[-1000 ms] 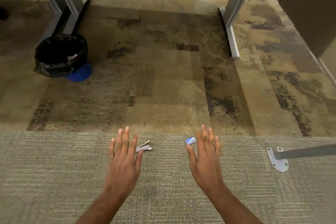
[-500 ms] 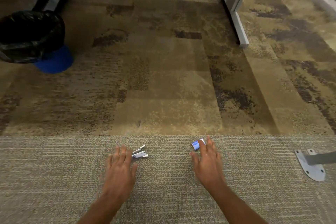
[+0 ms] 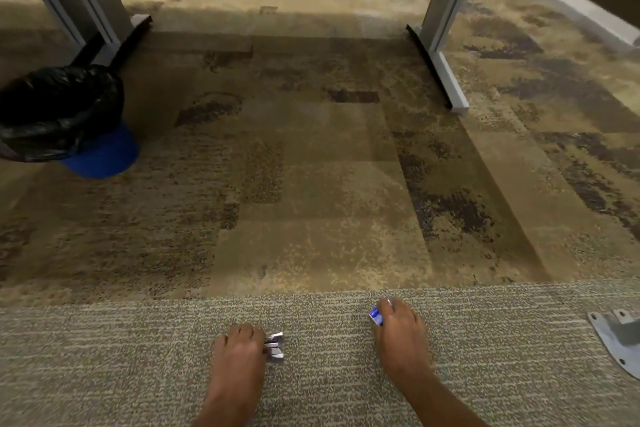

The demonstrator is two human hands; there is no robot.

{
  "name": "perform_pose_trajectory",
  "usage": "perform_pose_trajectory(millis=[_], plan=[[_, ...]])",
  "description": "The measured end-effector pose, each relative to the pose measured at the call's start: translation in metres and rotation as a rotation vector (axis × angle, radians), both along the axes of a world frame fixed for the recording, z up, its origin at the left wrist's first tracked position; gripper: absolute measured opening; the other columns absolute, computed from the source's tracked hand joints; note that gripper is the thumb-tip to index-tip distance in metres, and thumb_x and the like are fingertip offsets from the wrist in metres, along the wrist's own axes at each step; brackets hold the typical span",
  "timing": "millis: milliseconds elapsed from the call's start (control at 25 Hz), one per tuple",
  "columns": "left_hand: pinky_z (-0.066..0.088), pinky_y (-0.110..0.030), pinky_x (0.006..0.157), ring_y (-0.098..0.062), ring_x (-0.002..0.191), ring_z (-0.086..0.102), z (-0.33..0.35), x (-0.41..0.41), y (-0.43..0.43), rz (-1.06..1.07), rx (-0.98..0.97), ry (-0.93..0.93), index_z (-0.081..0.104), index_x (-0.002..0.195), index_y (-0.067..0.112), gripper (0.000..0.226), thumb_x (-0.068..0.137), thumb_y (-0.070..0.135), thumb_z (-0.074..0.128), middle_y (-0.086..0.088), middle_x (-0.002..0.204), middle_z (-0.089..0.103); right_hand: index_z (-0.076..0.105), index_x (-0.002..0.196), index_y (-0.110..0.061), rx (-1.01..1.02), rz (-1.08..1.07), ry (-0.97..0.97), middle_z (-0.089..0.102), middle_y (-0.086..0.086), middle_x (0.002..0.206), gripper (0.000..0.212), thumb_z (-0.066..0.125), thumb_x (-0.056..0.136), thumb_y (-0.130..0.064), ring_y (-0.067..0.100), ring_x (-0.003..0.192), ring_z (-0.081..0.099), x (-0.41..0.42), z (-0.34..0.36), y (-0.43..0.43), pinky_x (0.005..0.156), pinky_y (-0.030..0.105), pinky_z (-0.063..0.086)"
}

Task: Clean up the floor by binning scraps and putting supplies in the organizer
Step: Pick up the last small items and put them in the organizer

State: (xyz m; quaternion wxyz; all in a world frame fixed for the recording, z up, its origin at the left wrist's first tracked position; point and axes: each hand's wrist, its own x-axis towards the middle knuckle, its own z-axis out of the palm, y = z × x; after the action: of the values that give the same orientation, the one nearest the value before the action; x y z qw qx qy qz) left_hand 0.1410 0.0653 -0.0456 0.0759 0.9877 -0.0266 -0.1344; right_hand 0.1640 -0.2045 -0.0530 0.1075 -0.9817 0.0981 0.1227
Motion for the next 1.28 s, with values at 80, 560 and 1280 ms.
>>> perform_pose_trajectory(millis=[80, 560, 1280], plan=[[0.034, -0.030, 0.102, -0.012, 0.120, 0.048, -0.004, 0.002, 0.000, -0.037, 0.011, -0.009, 0.054, 0.128, 0.029, 0.029, 0.101, 0.034, 0.046, 0.009, 0.131, 0.056, 0.049, 0.135, -0.022, 0.004, 0.004, 0.006, 0.054, -0.001, 0.136, 0.043, 0.055, 0.093, -0.014, 0.015, 0.123, 0.049, 0.002, 0.000, 0.004, 0.107, 0.033, 0.037], [0.046, -0.026, 0.076, -0.008, 0.085, 0.058, 0.056, -0.005, -0.014, 0.253, -0.465, -0.154, 0.047, 0.122, 0.025, 0.020, 0.103, 0.031, 0.042, 0.007, 0.097, 0.065, 0.043, 0.144, -0.017, 0.256, -0.031, -0.226, 0.049, 0.000, 0.135, 0.052, 0.054, 0.094, -0.024, 0.012, 0.114, 0.050, -0.006, 0.063, 0.046, 0.102, 0.030, 0.044], [0.049, -0.024, 0.084, 0.000, 0.102, 0.062, 0.618, 0.025, -0.077, 0.162, -0.798, -0.439, 0.045, 0.122, 0.036, 0.030, 0.099, 0.019, 0.054, 0.022, 0.110, 0.063, 0.059, 0.127, -0.021, 0.407, 0.028, -0.810, 0.051, -0.004, 0.132, 0.041, 0.057, 0.087, -0.025, 0.014, 0.118, 0.054, -0.014, 0.615, 0.033, 0.095, 0.028, 0.041]])
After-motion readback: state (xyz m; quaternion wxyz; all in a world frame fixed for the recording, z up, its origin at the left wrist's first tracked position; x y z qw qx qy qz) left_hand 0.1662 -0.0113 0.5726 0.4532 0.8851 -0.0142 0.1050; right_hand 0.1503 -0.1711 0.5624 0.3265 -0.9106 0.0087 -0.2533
